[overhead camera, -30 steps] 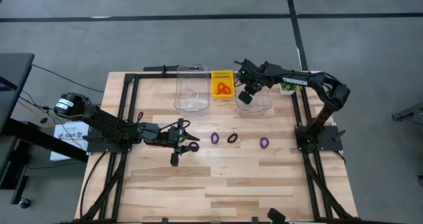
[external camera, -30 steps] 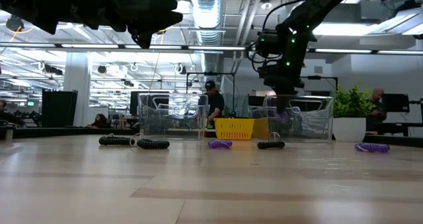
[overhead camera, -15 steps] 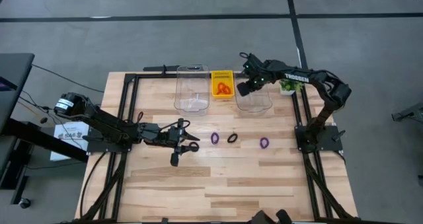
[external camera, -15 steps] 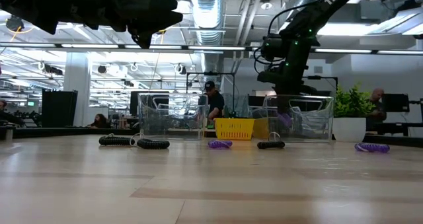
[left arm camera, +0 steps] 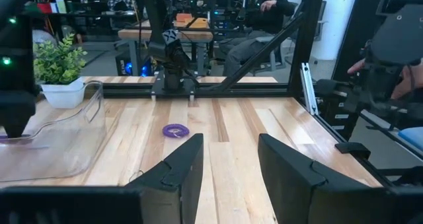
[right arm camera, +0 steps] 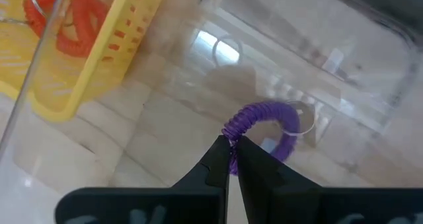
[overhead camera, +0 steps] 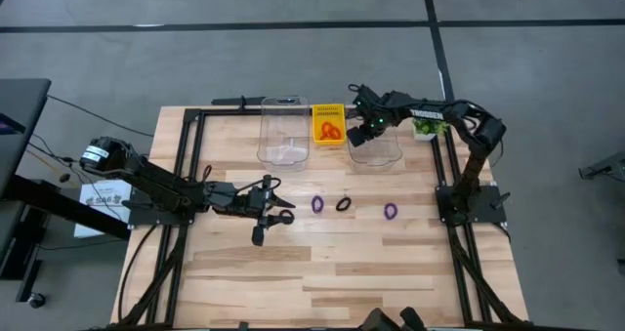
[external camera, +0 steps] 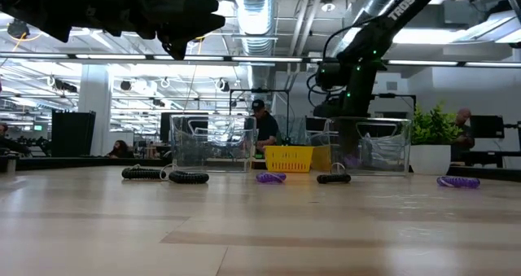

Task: Sort spring keychains
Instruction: Put the middle purple spring keychain into the right transparent bin

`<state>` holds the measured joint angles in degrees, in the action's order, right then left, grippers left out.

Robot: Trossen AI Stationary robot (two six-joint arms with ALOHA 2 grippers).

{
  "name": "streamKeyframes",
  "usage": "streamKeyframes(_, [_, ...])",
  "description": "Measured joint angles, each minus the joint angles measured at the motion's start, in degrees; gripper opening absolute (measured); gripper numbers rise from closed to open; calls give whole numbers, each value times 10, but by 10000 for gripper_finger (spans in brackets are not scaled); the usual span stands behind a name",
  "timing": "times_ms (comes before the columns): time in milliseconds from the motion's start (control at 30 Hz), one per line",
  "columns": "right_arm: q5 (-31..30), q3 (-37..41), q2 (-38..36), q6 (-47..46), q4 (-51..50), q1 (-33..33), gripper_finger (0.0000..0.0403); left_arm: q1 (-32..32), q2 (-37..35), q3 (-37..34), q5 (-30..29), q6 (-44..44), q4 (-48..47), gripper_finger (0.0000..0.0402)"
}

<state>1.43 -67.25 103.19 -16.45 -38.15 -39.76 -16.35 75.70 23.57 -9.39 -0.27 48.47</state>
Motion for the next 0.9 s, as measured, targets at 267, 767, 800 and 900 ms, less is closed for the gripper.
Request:
streamKeyframes(267, [1, -4, -8, 4, -8, -1, 27, 4, 0, 0, 0, 0, 0, 142])
streamKeyframes(767, [1, -4, -9, 18, -23, 0, 61, 4, 0, 0, 0, 0, 0, 142])
streamKeyframes(800, [1, -4, -9, 19, -23, 0, 61, 4, 0, 0, 0, 0, 0, 142])
streamKeyframes(900, [1, -4, -9, 19, -23, 0, 62, 4, 0, 0, 0, 0, 0, 142])
